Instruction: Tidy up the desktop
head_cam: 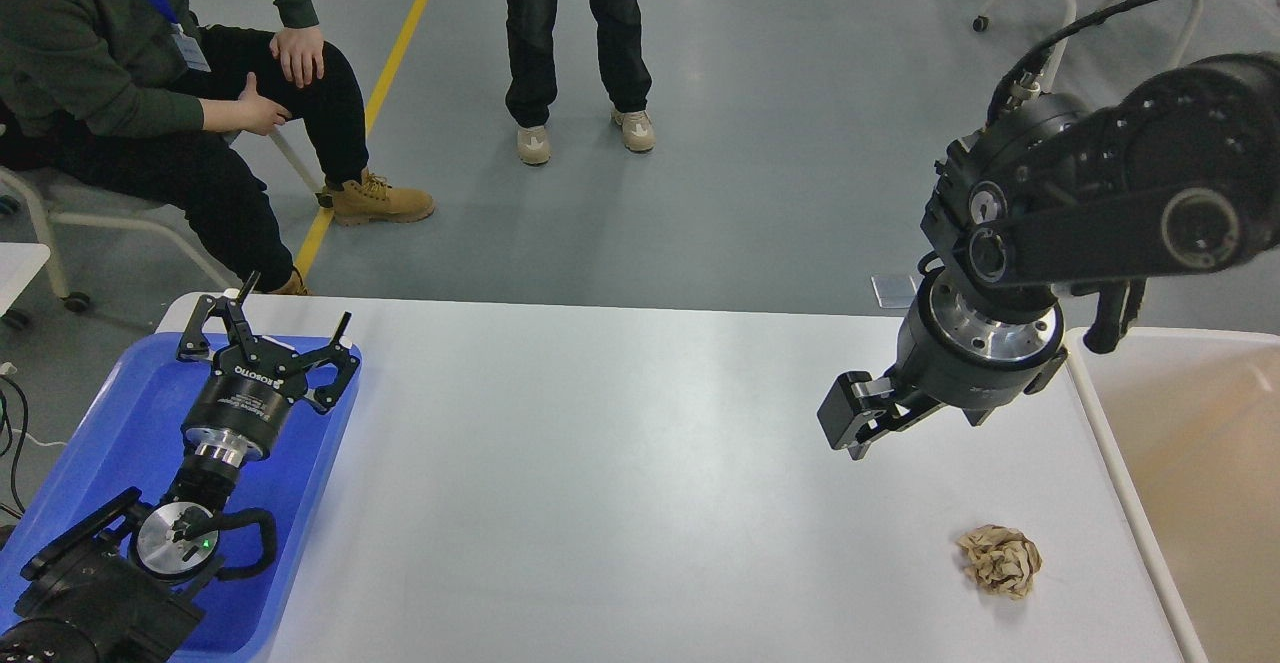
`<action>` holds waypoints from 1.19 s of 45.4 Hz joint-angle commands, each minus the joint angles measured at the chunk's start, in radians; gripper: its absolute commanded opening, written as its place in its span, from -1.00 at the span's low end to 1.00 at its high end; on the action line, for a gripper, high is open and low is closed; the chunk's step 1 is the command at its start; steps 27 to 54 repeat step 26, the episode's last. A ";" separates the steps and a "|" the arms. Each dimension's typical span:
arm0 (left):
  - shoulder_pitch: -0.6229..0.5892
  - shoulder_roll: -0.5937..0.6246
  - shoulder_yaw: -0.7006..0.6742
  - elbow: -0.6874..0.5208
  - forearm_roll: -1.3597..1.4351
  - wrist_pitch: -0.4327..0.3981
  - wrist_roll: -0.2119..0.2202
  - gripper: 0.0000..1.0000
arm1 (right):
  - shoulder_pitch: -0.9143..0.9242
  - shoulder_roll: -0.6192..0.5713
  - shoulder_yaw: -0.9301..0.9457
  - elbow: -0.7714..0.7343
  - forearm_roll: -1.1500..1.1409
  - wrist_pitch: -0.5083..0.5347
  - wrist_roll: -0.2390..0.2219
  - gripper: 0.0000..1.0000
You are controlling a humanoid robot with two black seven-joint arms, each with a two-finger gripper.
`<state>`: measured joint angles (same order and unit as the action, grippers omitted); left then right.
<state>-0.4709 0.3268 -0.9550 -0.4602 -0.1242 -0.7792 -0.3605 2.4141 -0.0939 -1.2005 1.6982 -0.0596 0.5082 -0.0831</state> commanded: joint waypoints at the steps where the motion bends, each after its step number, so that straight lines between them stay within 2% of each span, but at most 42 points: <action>1: 0.000 0.000 0.001 0.000 0.000 0.000 0.000 0.98 | -0.006 -0.029 -0.033 -0.015 0.056 0.056 0.000 1.00; 13: 0.000 0.000 0.001 0.000 0.000 0.001 -0.002 0.98 | -0.010 -0.050 -0.083 -0.020 0.153 0.049 -0.001 1.00; 54: 0.000 0.000 0.001 0.000 0.000 0.001 -0.002 0.98 | -0.010 -0.047 -0.083 -0.020 0.153 0.049 -0.001 1.00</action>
